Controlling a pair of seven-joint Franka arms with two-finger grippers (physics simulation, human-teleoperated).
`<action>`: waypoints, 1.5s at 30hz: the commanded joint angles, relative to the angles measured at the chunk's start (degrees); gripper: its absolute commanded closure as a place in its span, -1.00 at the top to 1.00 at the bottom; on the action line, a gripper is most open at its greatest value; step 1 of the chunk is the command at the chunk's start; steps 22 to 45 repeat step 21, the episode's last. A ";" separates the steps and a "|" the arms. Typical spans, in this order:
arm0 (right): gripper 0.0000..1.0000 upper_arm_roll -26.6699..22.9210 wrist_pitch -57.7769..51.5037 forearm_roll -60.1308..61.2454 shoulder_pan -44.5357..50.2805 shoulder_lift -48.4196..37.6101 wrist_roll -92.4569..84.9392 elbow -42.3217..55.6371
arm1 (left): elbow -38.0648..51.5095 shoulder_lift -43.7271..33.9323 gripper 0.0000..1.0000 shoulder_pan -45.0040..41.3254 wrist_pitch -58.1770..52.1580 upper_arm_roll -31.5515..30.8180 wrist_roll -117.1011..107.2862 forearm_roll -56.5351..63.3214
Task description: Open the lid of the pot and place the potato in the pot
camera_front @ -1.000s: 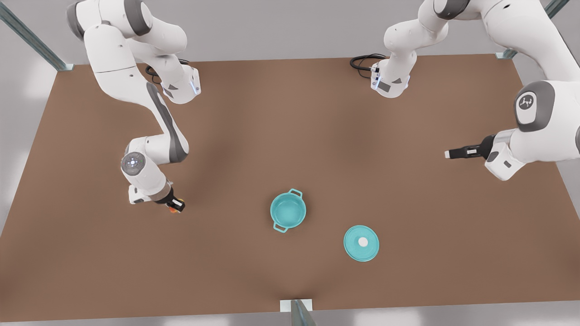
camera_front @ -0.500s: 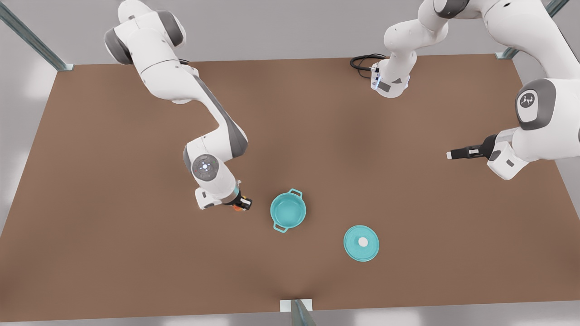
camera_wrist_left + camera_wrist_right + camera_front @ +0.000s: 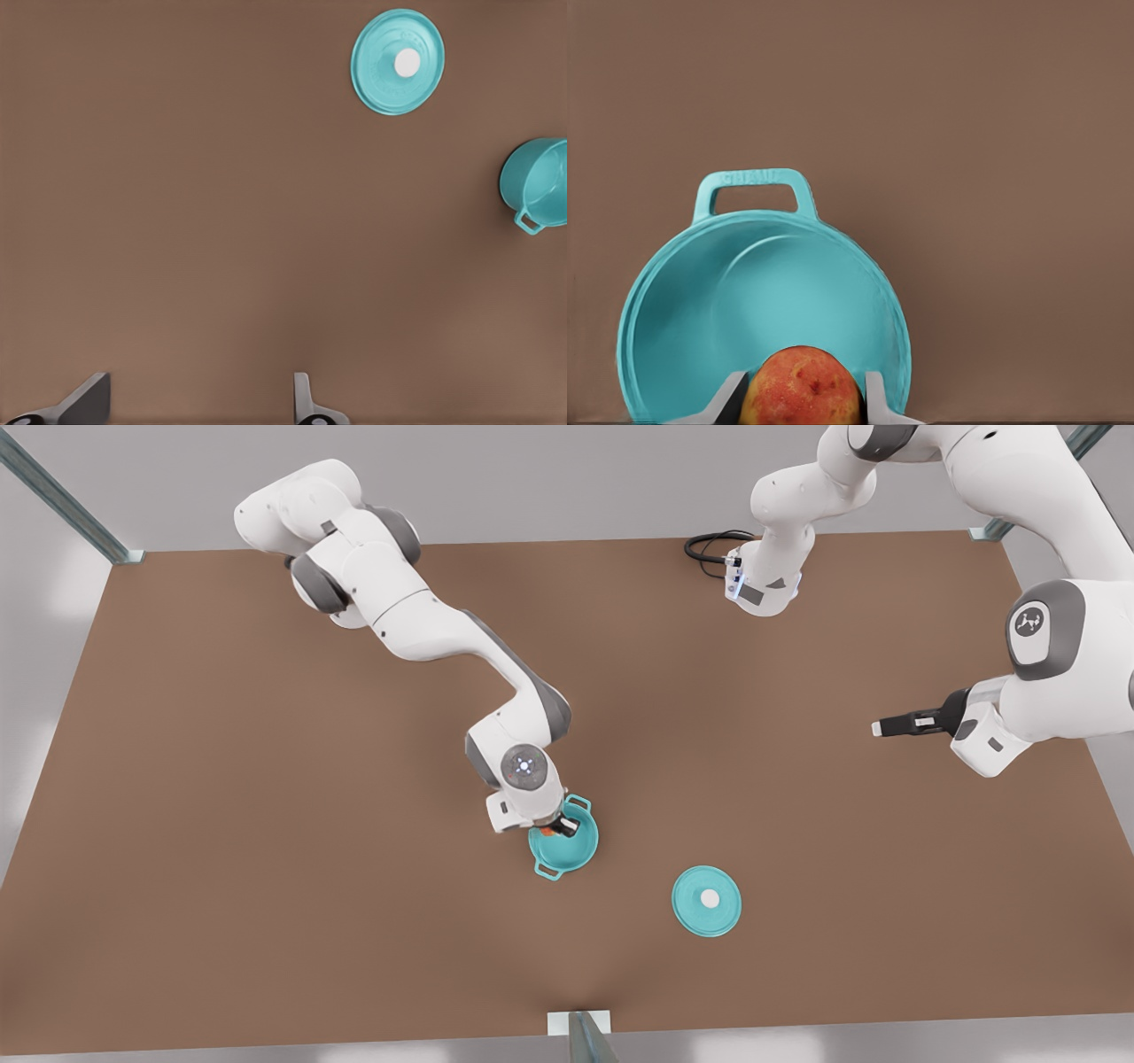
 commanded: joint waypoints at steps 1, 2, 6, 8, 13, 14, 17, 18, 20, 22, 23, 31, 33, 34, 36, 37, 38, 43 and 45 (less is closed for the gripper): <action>-0.02 0.33 4.54 -0.06 0.26 0.11 15.18 0.24 | 0.12 -0.06 1.00 -0.08 0.04 -0.07 0.02 0.07; -0.01 0.42 5.77 -0.15 0.26 0.55 15.18 0.24 | 0.21 -0.06 1.00 -0.17 0.13 -0.16 0.28 0.16; 0.69 0.95 9.55 -0.15 0.26 0.81 15.09 0.24 | 0.91 0.11 1.00 -0.43 1.27 -0.42 0.37 1.57; 1.00 0.95 9.55 -0.15 0.26 0.81 13.77 0.24 | 1.27 0.20 1.00 -0.43 1.36 -0.51 0.20 1.30; 1.00 0.86 -10.13 -0.94 -6.85 -6.47 2.80 -0.11 | 1.09 0.20 1.00 -1.31 1.18 -0.60 0.02 1.30; 1.00 0.95 -20.12 -0.94 -12.99 -10.25 -9.22 -0.99 | 1.09 0.20 1.00 -1.31 1.01 -0.60 0.02 1.39; 1.00 1.04 -30.36 -7.09 -27.24 -25.27 -40.43 -13.63 | 1.27 0.29 1.00 -1.40 1.27 -0.60 0.11 1.39; 1.00 1.04 -29.92 -7.09 -29.53 -28.18 -45.90 -16.63 | 1.27 0.29 1.00 -1.40 1.27 -0.60 0.37 1.39; 1.00 1.12 -21.05 -7.01 -31.73 -35.91 -48.89 -29.27 | 1.44 0.29 1.00 -1.40 1.45 -0.60 0.46 1.30; 1.00 1.04 -18.05 -6.92 -31.82 -38.12 -49.60 -32.54 | 1.44 0.29 1.00 -1.57 1.45 -0.60 0.46 1.30; 1.00 1.04 -18.05 -6.92 -31.82 -38.12 -49.60 -32.54 | 1.44 0.29 1.00 -1.57 1.45 -0.60 0.46 1.30; 1.00 1.04 -18.05 -6.92 -31.82 -38.12 -49.60 -32.54 | 1.44 0.29 1.00 -1.57 1.45 -0.60 0.46 1.30; 1.00 1.04 -18.05 -6.92 -31.82 -38.12 -49.60 -32.54 | 1.44 0.29 1.00 -1.57 1.45 -0.60 0.46 1.30; 1.00 1.04 -18.05 -6.92 -31.82 -38.12 -49.60 -32.54 | 1.44 0.29 1.00 -1.57 1.45 -0.60 0.46 1.30; 1.00 1.04 -18.05 -6.92 -31.82 -38.12 -49.60 -32.54 | 1.44 0.29 1.00 -1.57 1.45 -0.60 0.46 1.30; 1.00 1.04 -18.05 -6.92 -31.82 -38.12 -49.60 -32.54 | 1.44 0.29 1.00 -1.57 1.45 -0.60 0.46 1.30; 1.00 1.04 -18.05 -6.92 -31.82 -38.12 -49.60 -32.54 | 1.44 0.29 1.00 -1.57 1.45 -0.60 0.46 1.30; 1.00 1.04 -18.05 -6.92 -31.82 -38.12 -49.60 -32.54 | 1.44 0.29 1.00 -1.57 1.45 -0.60 0.46 1.30; 1.00 1.04 -18.05 -6.92 -31.82 -38.12 -49.60 -32.54 | 1.44 0.29 1.00 -1.57 1.45 -0.60 0.46 1.30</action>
